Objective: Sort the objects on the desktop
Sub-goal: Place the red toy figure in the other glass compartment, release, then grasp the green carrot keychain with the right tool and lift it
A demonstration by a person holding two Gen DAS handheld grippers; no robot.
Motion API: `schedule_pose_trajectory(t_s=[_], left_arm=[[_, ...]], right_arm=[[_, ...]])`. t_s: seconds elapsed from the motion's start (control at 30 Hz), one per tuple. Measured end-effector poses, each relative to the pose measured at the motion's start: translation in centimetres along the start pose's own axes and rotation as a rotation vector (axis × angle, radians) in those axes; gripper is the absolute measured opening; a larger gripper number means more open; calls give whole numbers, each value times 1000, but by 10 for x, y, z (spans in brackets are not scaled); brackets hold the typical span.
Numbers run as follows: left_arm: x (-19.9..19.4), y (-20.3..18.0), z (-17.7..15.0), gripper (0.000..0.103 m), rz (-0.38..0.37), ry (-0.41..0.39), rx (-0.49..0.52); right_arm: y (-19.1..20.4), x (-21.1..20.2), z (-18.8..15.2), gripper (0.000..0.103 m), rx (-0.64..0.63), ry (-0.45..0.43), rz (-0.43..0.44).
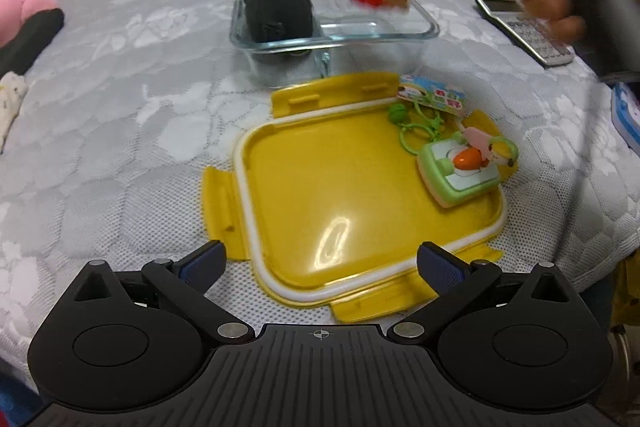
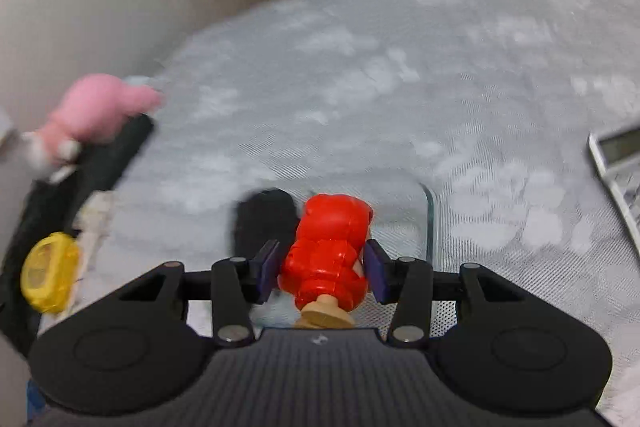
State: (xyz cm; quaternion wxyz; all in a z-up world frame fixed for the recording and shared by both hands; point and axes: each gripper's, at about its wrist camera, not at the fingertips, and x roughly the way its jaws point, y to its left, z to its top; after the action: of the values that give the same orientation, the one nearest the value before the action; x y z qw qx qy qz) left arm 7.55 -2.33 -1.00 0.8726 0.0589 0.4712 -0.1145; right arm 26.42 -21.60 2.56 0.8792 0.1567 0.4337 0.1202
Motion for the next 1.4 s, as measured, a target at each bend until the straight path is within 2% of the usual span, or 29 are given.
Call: schedule_pose_trajectory(t_s=[0.13, 0.27, 0.53, 0.67, 0.77, 0.83, 0.87, 1.0, 1.1, 1.23, 1.4], left_arm=[[0, 10, 2, 103, -8, -6, -24], [0, 18, 4, 103, -36, -11, -63], [-1, 13, 1, 103, -32, -7, -47], [0, 11, 1, 103, -28, -5, -41], [4, 10, 2, 103, -38, 7, -48], [6, 6, 2, 103, -45, 14, -39], [7, 3, 2, 103, -48, 16, -32], [8, -9, 3, 103, -62, 21, -2], [8, -19, 3, 103, -70, 20, 27], [4, -28, -1, 103, -55, 13, 73], [2, -28, -3, 103, -35, 11, 81]], right_arm=[[-8, 33, -5, 48, 67, 44, -13], [0, 43, -15, 48, 34, 29, -60], [-1, 31, -18, 51, 37, 50, -8], [-15, 1, -23, 51, 65, 81, 76], [-22, -36, -34, 59, 8, 61, 75], [-24, -60, -47, 72, -65, 50, 64], [-24, -71, -55, 74, -111, 49, 55], [-19, -96, -95, 68, -242, 74, -4], [-19, -90, -117, 66, -255, 140, 6], [-13, -71, -129, 68, -285, 209, 25], [3, -53, -135, 68, -338, 207, 13]])
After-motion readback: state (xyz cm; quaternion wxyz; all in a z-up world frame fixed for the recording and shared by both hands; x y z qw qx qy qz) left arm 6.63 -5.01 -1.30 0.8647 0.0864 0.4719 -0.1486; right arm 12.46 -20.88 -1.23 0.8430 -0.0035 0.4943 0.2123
